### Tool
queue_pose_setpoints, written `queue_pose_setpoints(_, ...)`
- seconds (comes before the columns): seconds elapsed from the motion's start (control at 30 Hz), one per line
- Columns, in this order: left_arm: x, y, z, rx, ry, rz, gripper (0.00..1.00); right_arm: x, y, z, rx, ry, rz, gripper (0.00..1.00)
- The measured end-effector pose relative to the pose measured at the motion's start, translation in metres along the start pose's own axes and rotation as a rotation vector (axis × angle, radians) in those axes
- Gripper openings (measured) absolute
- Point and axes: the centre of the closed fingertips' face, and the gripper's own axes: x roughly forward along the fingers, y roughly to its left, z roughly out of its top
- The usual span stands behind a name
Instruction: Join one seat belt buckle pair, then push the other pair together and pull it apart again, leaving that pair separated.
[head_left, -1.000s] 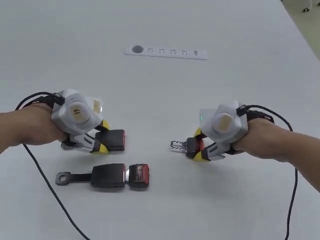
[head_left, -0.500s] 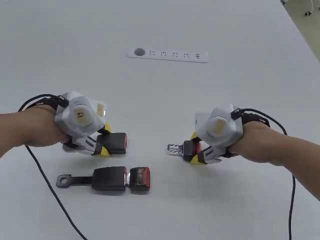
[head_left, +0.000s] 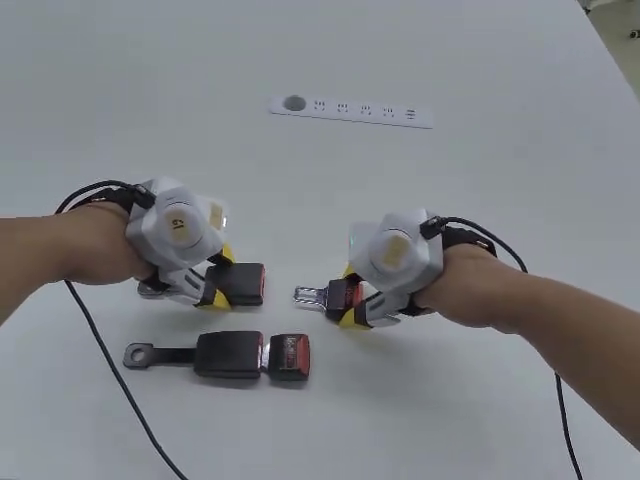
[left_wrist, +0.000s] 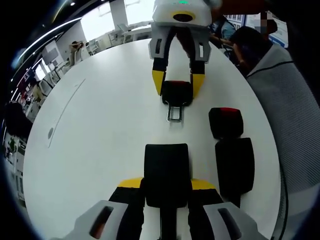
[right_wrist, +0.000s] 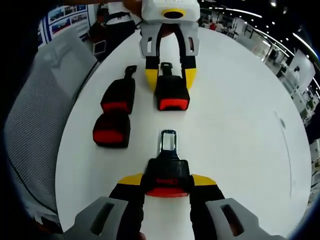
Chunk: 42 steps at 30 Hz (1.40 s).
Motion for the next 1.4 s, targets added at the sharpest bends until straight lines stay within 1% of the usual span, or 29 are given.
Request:
queue_pose_setpoints(0.07,0.000,0.000,0.000,0.000,0.000,0.000,0.34,0.003,-0.001,0.007,0.005,-0.007,-0.003,0.32)
queue_pose_setpoints(0.2,0.000,-0.001,0.001,-0.001,-0.002,0.001,0.34,0.010,-0.003,0.018,-0.011,-0.018,0.001,0.31)
queue_pose_setpoints(0.33,-0.001,-0.001,0.000,-0.002,-0.003,0.001,0.34,0.015,-0.001,0.029,-0.014,-0.025,0.005,0.31)
queue_pose_setpoints(0.4,-0.001,-0.001,0.000,-0.001,-0.003,0.002,0.34,0.018,-0.006,0.031,-0.001,-0.027,0.001,0.31)
queue_pose_setpoints(0.43,-0.001,0.000,0.000,-0.001,-0.003,0.002,0.34,0.018,-0.005,0.032,-0.004,-0.027,0.002,0.31)
queue_pose_setpoints(0.5,-0.001,0.000,0.000,-0.001,-0.003,0.002,0.34,0.018,-0.004,0.032,-0.012,-0.017,0.002,0.31)
queue_pose_setpoints(0.63,-0.001,-0.001,0.000,0.000,-0.003,0.000,0.34,0.018,-0.007,0.032,-0.038,-0.017,0.000,0.31)
queue_pose_setpoints(0.83,0.000,-0.001,0.000,0.011,-0.001,-0.004,0.34,0.021,-0.007,0.040,-0.056,-0.046,0.004,0.31)
queue_pose_setpoints(0.9,0.000,-0.001,0.002,0.011,-0.008,-0.001,0.34,0.023,-0.007,0.043,-0.039,-0.061,0.006,0.31)
queue_pose_setpoints(0.93,0.000,-0.001,0.002,0.011,-0.007,-0.001,0.34,0.023,-0.008,0.042,-0.035,-0.057,0.010,0.31)
queue_pose_setpoints(1.03,0.000,-0.001,0.001,0.007,-0.008,-0.006,0.33,0.023,-0.007,0.042,-0.039,-0.067,0.017,0.30)
queue_pose_setpoints(1.2,0.001,-0.001,0.000,0.012,-0.010,-0.024,0.33,0.022,-0.007,0.043,-0.045,-0.067,0.019,0.29)
queue_pose_setpoints(1.4,0.002,-0.001,0.000,0.009,-0.009,-0.032,0.33,0.024,-0.007,0.045,-0.047,-0.068,0.020,0.29)
